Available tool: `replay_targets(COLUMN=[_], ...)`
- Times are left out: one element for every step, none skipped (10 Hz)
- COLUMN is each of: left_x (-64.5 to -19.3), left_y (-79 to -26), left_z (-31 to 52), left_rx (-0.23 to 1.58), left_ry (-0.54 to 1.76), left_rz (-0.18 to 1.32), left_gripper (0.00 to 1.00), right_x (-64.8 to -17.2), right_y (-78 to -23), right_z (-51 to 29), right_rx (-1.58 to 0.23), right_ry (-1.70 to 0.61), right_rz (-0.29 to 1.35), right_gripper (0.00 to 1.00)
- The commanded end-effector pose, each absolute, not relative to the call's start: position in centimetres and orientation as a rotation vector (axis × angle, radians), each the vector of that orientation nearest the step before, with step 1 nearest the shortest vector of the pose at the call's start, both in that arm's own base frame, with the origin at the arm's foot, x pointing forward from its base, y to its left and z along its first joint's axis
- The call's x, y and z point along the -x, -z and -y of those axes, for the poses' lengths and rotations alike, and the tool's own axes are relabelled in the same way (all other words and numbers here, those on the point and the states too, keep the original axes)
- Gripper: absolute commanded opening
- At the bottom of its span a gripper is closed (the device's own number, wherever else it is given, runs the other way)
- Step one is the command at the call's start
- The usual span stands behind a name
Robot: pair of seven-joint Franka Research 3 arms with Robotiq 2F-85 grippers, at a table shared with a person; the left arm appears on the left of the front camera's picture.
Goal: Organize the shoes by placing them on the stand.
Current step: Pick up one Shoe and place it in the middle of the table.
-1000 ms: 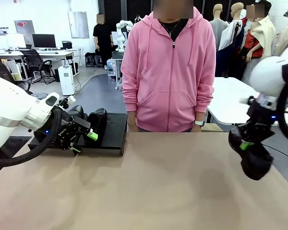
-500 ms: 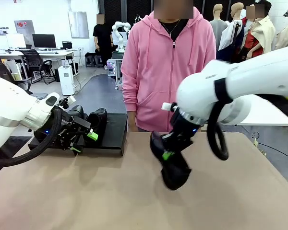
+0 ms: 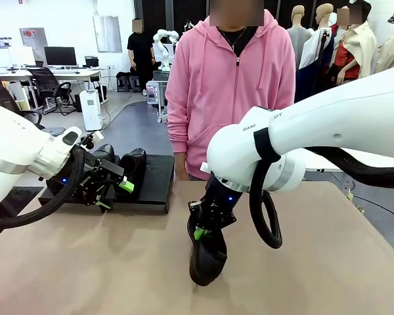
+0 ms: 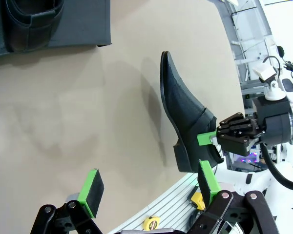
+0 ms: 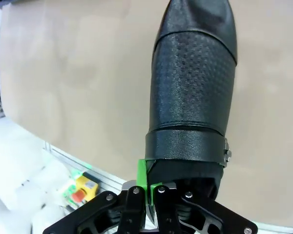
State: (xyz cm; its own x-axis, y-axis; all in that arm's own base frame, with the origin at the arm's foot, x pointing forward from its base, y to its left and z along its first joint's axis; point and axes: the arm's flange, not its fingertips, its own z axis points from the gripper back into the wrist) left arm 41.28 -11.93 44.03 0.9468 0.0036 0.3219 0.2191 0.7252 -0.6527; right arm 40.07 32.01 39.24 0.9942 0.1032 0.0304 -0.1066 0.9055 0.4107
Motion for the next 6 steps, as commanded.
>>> replay_targets(left_x=[-41.1,-41.1,-41.1,-41.1,-41.1,-41.1], left_y=[-44.3,-44.3,-44.3,-44.3,-44.3,-44.3], left_z=[11.9,11.9,11.9,11.9,11.9,11.9], left_rx=[0.750,0.750,0.750,0.750,0.750,0.750], left_ry=[0.111,0.111,0.111,0.111,0.111,0.111], left_rz=[0.309,0.309,0.309,0.309,0.309,0.309], left_gripper=[1.00,1.00,1.00,1.00,1.00,1.00], right_x=[-40.3,-40.1,-40.1,-40.1,-40.1,-40.1], right_y=[-40.9,-39.2,-39.2,-39.2,-39.2,-39.0], right_z=[-32.5,-32.0,-32.0,-32.0,-32.0,-32.1], right_rx=[-0.491,-0.425,-0.425,-0.425,-0.425,-0.431], right_ry=[-0.074,-0.108,-0.108,-0.108,-0.108,-0.095], right_rz=[0.013,0.008,0.008,0.008,0.008,-0.005], right_gripper=[0.00,0.00,0.00,0.00,0.00,0.00])
